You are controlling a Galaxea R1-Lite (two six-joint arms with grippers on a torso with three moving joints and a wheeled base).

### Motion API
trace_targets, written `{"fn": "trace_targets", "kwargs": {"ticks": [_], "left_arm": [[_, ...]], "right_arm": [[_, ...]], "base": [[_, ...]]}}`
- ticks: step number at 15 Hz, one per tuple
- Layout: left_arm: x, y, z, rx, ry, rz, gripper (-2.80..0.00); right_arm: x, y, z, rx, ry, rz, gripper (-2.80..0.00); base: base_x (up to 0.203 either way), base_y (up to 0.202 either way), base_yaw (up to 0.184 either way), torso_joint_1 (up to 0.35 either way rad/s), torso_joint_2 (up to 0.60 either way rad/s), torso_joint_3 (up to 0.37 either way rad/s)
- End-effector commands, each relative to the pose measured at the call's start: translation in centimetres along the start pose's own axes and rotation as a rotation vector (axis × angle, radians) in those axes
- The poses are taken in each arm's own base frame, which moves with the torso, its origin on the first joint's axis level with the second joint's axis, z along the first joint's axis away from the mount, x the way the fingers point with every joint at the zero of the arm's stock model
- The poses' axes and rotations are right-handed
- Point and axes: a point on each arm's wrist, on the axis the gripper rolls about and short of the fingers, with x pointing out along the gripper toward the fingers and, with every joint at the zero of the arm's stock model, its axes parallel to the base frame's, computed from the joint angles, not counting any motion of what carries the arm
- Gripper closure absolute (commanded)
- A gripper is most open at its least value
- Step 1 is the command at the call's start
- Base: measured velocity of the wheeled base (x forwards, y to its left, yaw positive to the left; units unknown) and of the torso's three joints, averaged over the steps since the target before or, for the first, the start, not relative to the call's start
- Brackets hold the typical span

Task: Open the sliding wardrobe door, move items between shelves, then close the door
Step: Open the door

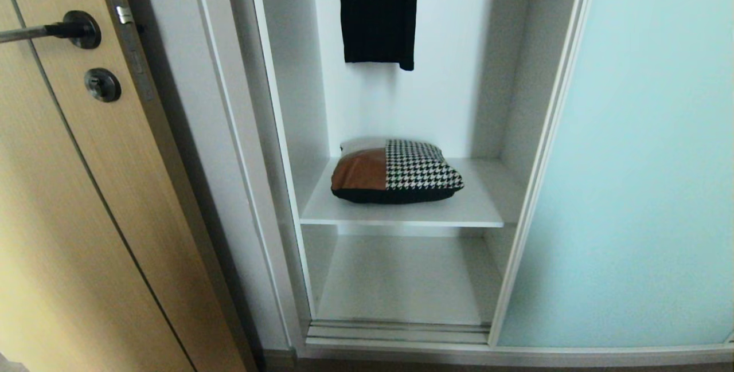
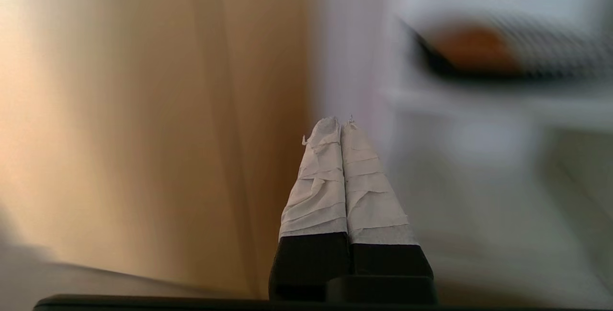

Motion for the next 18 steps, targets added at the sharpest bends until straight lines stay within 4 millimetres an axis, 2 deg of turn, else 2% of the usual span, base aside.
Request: {"fn": "trace_targets", "kwargs": {"ticks": [1,18], "left_arm": [[-0.44,-0.15,-0.92,-0.026,0.064,-0.064,0.00],[-0.39,-0.12,-0.97,-0.063,0.059,-0.049,0.00]], "right_arm": [[-0.01,0.00,-0.01,-0.002,-0.002,0.001,0.00],[-0.01,0.00,0.00,-0.020,-0.002,-0.001,0.00]], "base": [[0.000,0.000,0.000,0.000,0.00,0.000],[0.000,0.000,0.000,0.000,0.00,0.000]]}}
